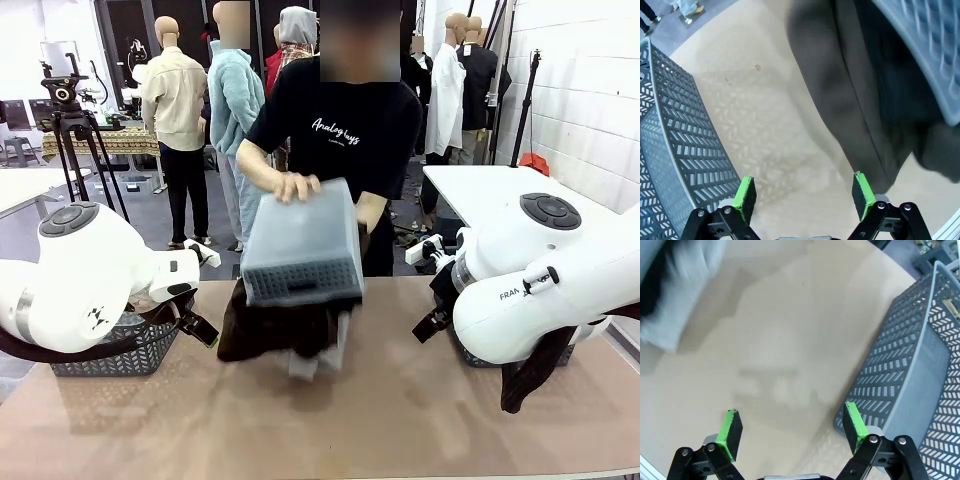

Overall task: Sort the tops and bottoms.
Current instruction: Lift clothes from the center of the table with your left hand.

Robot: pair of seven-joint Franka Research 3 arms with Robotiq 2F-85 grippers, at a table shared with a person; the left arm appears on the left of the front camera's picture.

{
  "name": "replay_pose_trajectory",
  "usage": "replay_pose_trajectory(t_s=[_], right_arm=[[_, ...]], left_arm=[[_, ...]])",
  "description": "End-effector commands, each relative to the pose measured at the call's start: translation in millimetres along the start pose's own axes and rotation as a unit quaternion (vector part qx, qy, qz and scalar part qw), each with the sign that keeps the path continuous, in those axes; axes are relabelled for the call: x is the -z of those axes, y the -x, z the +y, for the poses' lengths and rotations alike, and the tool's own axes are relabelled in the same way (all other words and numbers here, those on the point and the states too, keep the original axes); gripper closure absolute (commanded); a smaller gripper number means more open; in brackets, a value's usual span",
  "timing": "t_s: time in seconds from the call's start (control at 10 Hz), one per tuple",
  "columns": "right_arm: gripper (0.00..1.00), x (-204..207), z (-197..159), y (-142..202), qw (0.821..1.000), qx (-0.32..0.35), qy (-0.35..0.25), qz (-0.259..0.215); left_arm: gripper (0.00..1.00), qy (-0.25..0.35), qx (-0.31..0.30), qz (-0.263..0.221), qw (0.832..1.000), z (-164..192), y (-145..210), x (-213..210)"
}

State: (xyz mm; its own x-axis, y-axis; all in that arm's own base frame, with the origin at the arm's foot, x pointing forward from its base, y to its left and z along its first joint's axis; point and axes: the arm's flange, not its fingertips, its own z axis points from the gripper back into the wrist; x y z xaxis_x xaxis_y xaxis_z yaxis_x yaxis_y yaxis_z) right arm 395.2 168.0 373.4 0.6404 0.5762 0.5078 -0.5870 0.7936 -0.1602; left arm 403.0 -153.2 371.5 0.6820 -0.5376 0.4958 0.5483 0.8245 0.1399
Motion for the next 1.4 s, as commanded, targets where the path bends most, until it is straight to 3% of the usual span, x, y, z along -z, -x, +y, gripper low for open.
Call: replay_pose_trajectory(t_s=[0.0, 0.2, 0.4, 0.6, 0.7, 0.9, 1.3], right_arm=[[0.0, 0, 0, 0, 1.0, 0.0, 0.0, 0.0], [0.0, 0, 0, 0, 1.0, 0.0, 0.0, 0.0], [0.0, -47, -4, -2, 0.998, -0.001, -0.021, -0.062], [0.0, -83, -13, 3, 0.995, 0.013, -0.019, -0.098], [0.0, -93, -21, 8, 0.993, 0.018, -0.026, -0.114], [0.0, -122, -32, 25, 0.991, 0.032, -0.012, -0.127], [0.0, -155, -50, 66, 0.986, 0.058, -0.015, -0.154]], left_arm=[[0.0, 0.0, -0.002, 0.0, 1.0, 2, 0, 0], [0.0, 0.0, 0.0, 0.0, 1.0, 0, 0, 0], [0.0, -0.068, 0.028, -0.035, 0.997, -14, 0, -41], [0.0, -0.067, 0.031, -0.049, 0.996, -18, 1, -62], [0.0, -0.033, 0.035, -0.061, 0.997, -19, 2, -70], [0.0, -0.053, 0.04, -0.09, 0.994, -23, 9, -105], [0.0, -0.04, 0.01, -0.164, 0.986, -2, 46, -150]])
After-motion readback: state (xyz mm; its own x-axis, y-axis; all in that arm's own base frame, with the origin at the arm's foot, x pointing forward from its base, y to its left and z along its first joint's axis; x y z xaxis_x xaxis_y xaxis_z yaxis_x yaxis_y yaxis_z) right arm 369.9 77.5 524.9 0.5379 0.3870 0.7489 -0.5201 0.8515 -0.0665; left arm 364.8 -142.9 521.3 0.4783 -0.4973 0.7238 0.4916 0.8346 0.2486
